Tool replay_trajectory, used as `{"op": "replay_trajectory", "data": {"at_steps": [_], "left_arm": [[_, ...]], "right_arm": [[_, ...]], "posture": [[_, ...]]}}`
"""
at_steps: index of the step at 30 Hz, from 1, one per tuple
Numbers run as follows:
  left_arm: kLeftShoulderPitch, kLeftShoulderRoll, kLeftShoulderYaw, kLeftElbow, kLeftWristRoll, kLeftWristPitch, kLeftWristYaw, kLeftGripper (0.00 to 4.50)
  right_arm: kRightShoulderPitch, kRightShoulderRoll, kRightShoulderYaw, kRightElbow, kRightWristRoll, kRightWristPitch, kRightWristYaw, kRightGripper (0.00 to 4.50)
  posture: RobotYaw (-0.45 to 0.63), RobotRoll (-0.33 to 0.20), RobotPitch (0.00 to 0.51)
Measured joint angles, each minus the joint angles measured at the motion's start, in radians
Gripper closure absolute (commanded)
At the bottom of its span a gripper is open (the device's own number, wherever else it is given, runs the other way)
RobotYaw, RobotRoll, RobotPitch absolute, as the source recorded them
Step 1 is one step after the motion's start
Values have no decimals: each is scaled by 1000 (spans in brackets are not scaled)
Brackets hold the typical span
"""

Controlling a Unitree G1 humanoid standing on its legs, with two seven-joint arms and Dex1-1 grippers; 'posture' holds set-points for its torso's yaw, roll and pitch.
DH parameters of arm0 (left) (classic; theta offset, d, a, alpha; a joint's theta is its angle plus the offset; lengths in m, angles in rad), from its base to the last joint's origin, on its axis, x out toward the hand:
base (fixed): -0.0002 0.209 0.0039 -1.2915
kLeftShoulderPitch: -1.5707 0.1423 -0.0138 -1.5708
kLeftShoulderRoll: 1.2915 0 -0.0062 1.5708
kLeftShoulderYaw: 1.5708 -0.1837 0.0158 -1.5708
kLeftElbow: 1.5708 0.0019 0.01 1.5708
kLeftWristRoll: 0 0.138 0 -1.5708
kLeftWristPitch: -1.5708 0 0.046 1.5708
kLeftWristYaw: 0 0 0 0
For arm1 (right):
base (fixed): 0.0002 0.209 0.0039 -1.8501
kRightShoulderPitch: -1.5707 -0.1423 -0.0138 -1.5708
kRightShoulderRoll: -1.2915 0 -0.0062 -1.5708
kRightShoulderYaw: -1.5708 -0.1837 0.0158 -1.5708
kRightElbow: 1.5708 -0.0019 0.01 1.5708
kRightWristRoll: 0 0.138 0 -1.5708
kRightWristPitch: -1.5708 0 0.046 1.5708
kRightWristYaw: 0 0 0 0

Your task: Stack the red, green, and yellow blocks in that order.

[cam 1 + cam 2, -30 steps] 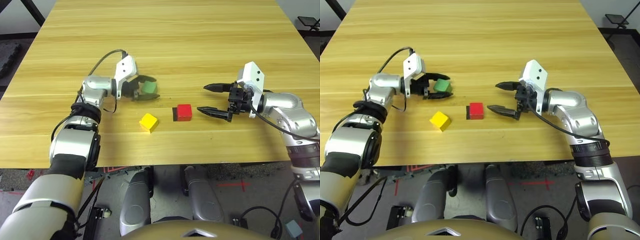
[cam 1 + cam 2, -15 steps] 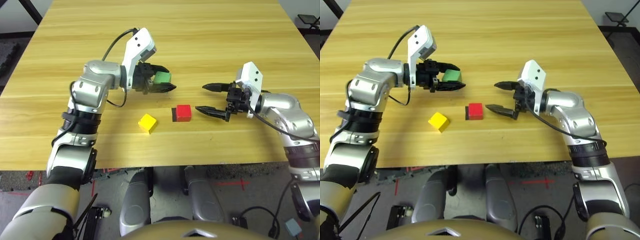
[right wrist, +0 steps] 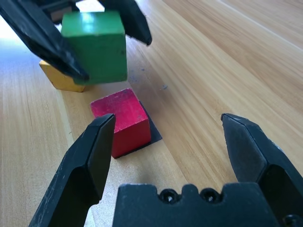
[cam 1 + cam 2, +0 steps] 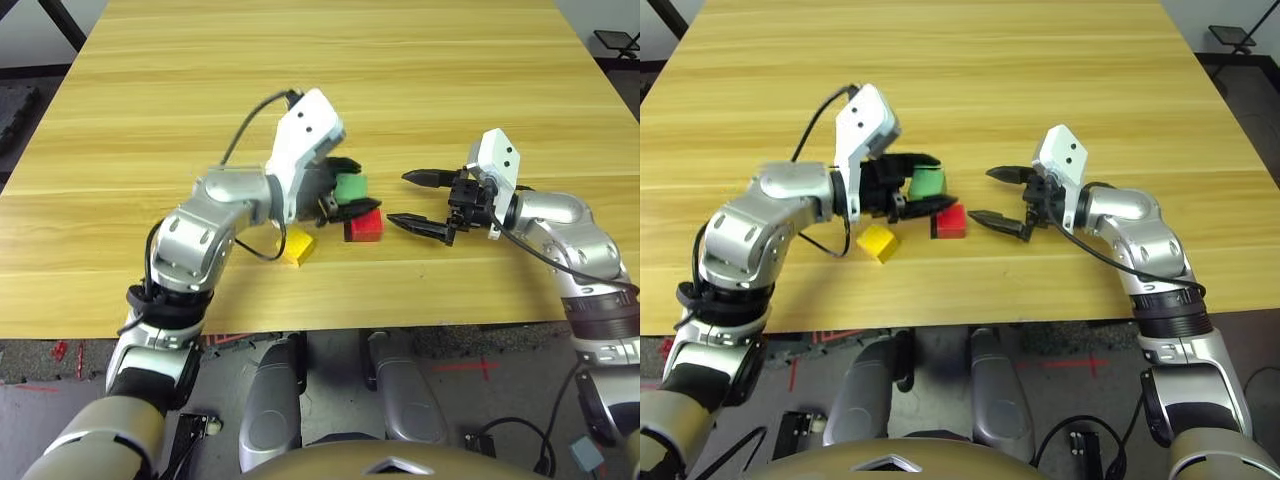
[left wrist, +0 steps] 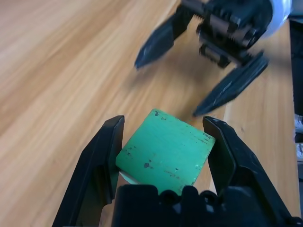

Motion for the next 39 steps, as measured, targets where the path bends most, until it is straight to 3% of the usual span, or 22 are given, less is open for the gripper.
{"op": "replay_trajectory", "data": {"at_steps": [15,39], "left_arm": [[-8,-67,-94,30,9,-65,100,1590],[8,-79,-118,65,9,-131,124,1590]], "right_arm": [[1,2,-1,-3,0,4,-11,0],[13,-1,-2,-15,0,38,-32,0]], "posture": [[212,36,253],[207,13,270]]}}
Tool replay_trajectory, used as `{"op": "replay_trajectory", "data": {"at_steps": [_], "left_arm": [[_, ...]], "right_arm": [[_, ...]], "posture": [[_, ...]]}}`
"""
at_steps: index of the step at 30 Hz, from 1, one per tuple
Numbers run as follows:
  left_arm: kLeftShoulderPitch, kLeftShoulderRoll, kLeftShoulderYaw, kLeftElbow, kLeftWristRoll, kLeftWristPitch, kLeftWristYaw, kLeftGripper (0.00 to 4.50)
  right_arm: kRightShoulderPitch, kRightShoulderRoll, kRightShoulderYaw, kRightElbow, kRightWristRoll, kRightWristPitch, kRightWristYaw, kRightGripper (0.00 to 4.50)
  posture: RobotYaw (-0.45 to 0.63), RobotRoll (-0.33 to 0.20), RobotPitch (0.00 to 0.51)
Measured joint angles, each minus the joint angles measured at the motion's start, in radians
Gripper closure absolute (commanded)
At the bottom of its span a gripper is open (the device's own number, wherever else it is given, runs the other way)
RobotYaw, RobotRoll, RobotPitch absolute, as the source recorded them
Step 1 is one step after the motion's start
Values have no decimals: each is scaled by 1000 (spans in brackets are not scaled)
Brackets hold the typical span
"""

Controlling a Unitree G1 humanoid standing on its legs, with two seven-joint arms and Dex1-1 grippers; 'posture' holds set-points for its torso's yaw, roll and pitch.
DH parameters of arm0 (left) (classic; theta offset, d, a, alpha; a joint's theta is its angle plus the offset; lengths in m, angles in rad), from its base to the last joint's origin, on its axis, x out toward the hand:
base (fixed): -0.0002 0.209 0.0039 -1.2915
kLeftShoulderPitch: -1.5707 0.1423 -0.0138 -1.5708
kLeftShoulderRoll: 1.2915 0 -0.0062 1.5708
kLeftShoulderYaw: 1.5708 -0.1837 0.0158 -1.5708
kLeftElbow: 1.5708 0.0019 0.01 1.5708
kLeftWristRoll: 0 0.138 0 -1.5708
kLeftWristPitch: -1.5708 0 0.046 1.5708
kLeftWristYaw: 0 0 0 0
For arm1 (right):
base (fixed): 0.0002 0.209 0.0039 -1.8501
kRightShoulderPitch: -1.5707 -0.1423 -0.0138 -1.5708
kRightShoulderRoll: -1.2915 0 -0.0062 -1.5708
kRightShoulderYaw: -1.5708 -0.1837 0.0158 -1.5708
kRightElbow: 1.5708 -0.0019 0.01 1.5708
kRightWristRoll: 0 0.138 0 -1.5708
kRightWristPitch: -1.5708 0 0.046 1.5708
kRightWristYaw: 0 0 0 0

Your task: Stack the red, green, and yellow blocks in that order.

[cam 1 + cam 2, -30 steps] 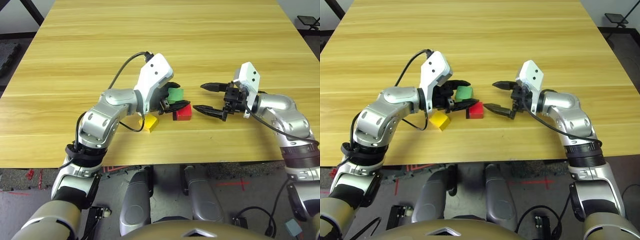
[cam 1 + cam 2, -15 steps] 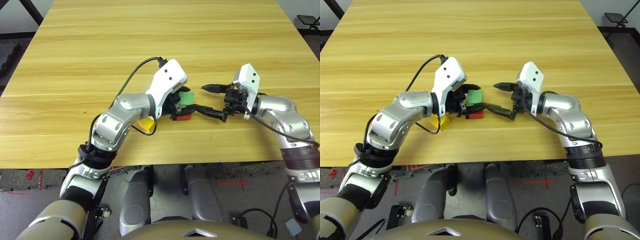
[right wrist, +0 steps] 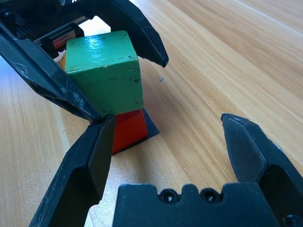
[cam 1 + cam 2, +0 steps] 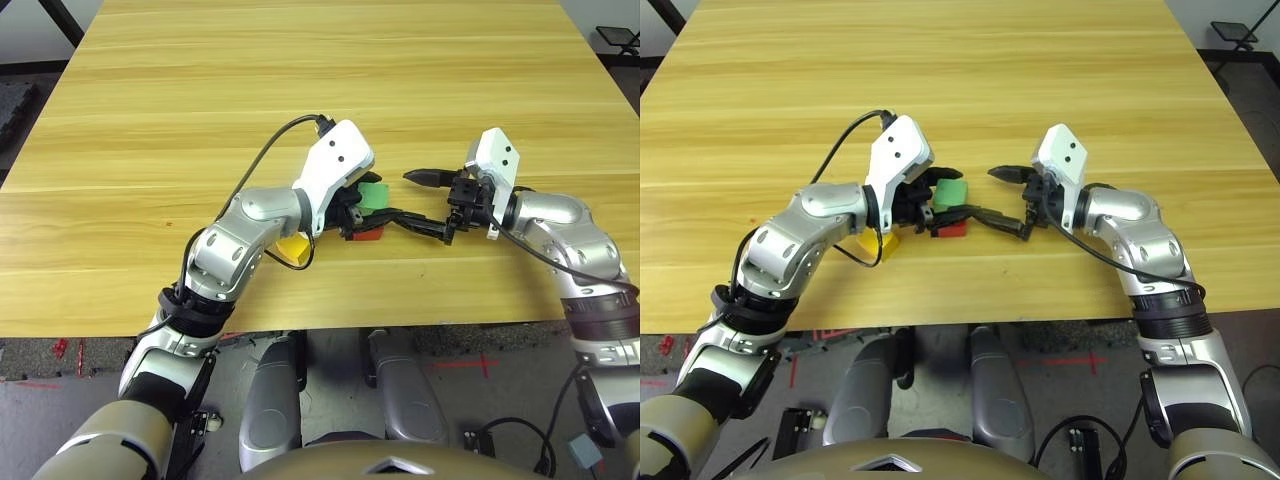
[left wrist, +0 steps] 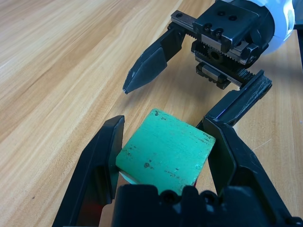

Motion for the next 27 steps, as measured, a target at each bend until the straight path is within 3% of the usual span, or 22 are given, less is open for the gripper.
{"op": "replay_trajectory", "data": {"at_steps": [16,20,21,27], "left_arm": [[32,-16,-2,6,0,-32,12,1590],[34,-15,1,6,0,-26,13,214],[34,-15,2,7,1,-26,14,57],[34,-9,3,7,1,-27,16,57]], "right_arm": [[-1,-5,1,0,0,22,5,0],[-1,-8,2,0,-1,24,9,0],[-1,-8,3,0,-1,24,12,0],[-1,-10,7,0,-3,24,15,0]], "posture": [[203,-1,284],[201,-2,286],[201,-2,286],[205,-1,282]]}}
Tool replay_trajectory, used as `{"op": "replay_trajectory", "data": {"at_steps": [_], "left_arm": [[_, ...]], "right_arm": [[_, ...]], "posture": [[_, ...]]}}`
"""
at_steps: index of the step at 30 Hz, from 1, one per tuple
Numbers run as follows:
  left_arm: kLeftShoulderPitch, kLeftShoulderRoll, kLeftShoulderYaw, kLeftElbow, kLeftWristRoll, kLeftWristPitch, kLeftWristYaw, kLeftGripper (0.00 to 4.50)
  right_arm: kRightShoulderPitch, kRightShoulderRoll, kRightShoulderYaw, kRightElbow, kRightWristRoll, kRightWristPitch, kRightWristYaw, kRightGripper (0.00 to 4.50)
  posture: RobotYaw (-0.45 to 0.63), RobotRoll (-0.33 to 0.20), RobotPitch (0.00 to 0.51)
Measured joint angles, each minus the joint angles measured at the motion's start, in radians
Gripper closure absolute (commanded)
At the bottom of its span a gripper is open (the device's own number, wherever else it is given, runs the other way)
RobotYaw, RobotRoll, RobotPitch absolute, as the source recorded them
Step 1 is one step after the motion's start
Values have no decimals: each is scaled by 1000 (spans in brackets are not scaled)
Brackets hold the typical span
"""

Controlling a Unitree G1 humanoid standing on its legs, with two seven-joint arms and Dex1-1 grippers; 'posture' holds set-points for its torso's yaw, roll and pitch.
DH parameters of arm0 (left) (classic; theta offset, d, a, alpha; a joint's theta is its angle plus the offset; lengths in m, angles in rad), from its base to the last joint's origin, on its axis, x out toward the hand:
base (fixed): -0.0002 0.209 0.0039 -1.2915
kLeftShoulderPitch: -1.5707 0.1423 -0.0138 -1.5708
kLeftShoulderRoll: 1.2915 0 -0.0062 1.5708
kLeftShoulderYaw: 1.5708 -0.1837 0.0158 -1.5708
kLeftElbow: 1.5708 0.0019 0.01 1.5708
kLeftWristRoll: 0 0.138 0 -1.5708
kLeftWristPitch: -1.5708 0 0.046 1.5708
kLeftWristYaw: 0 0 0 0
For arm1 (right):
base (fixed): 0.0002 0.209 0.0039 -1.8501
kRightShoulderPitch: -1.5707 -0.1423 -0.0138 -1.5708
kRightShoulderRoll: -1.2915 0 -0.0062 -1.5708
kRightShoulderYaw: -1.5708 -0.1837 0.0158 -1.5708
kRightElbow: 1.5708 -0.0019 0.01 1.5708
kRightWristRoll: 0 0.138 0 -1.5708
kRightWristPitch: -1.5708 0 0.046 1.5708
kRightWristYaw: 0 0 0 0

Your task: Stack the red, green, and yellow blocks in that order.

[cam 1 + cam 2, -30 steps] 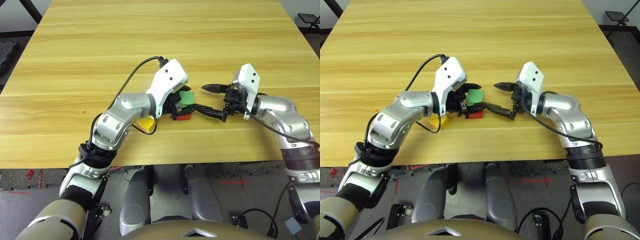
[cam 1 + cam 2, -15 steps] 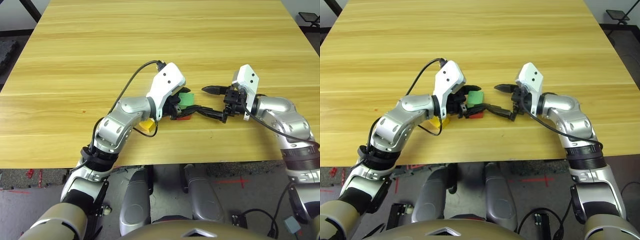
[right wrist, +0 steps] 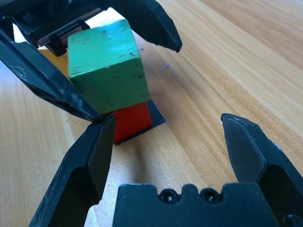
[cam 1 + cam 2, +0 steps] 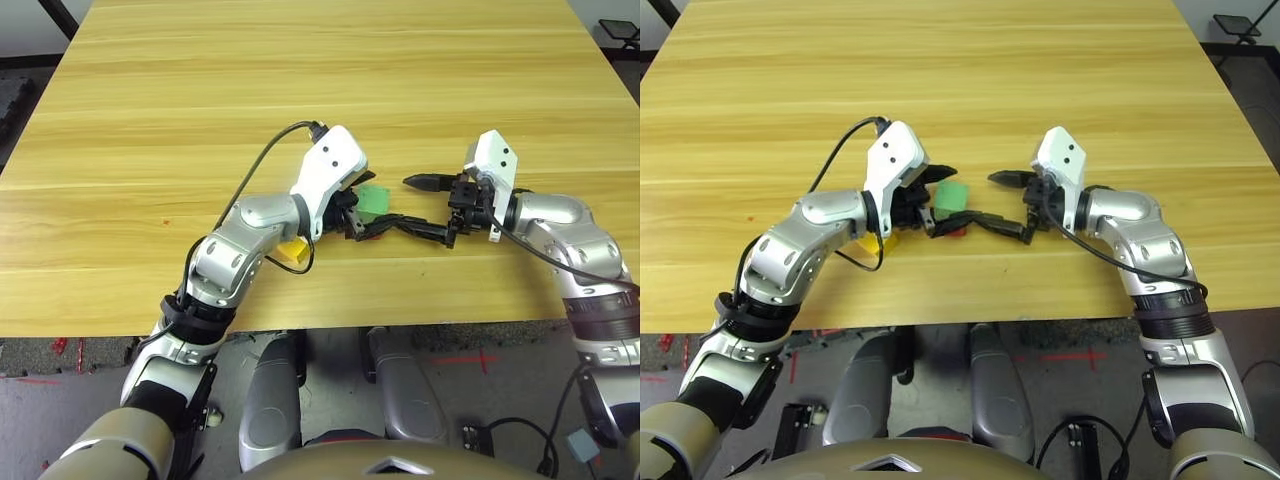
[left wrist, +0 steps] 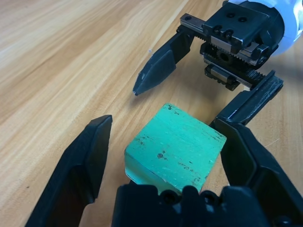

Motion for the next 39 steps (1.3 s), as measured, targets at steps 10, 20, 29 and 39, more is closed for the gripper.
{"op": "replay_trajectory", "data": {"at_steps": [10,20,29,39], "left_arm": [[2,64,30,-21,-63,33,-69,57],[-10,148,74,-81,-176,106,-128,57],[-44,142,84,-19,-160,63,-110,57],[-39,114,88,-18,-187,52,-112,57]], "right_arm": [[-45,14,5,14,1,-8,3,0],[-83,28,10,59,1,-36,12,0],[-104,49,12,60,2,-47,32,0],[-115,48,12,98,0,-72,43,0]], "posture": [[227,5,267],[247,15,255],[261,20,242],[249,21,229]]}}
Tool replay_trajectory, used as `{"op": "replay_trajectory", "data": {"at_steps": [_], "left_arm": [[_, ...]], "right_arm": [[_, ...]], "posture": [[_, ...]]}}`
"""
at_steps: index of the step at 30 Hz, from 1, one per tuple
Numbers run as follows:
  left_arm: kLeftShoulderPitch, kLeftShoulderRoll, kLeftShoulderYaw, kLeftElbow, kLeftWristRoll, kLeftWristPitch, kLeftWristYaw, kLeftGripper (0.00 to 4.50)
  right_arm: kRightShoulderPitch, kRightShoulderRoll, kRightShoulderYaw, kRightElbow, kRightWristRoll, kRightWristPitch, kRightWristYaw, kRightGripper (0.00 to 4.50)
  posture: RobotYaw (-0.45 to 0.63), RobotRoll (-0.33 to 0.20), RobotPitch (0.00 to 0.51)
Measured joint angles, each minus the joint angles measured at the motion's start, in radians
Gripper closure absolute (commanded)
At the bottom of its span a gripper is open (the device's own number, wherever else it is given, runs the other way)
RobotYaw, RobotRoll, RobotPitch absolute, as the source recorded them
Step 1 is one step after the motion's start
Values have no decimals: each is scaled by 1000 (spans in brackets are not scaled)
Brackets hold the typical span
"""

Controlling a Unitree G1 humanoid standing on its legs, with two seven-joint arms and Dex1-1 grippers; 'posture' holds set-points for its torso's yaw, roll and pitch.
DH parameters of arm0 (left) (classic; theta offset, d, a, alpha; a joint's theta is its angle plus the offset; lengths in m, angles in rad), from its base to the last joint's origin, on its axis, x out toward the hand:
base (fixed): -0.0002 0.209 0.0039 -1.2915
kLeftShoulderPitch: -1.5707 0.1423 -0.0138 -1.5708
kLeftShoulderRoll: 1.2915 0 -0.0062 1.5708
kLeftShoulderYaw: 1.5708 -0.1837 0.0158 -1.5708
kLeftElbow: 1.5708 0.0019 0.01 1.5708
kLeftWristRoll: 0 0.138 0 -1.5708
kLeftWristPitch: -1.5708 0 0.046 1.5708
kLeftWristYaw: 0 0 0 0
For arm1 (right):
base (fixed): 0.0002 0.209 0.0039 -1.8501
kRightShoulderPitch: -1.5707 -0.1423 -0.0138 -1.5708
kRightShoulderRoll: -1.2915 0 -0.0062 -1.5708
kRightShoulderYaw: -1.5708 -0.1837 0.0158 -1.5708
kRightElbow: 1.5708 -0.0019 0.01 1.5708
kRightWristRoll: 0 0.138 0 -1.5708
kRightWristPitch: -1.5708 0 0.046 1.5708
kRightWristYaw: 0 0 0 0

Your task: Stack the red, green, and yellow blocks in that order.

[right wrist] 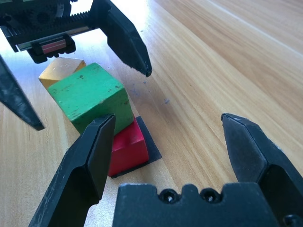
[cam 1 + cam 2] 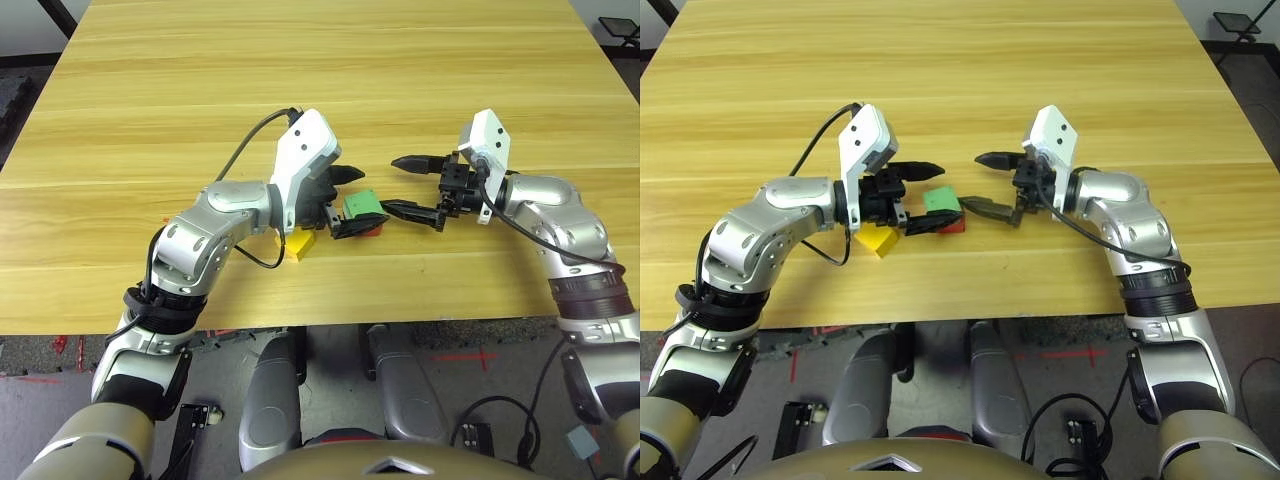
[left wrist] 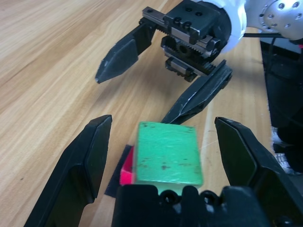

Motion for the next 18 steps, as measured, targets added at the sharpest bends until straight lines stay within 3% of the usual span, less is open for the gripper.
{"op": "replay_trajectory", "data": {"at_steps": [7,15,18], "left_arm": [[-21,20,11,-5,-29,10,-13,57],[-76,46,31,120,25,-87,-27,57],[-74,112,34,143,25,-103,-79,57]], "right_arm": [[0,-33,-4,3,1,-11,22,0],[15,-37,-4,-3,4,-10,41,0],[16,-74,-5,-2,4,-10,65,0]], "posture": [[247,26,226],[250,25,228],[246,17,232]]}}
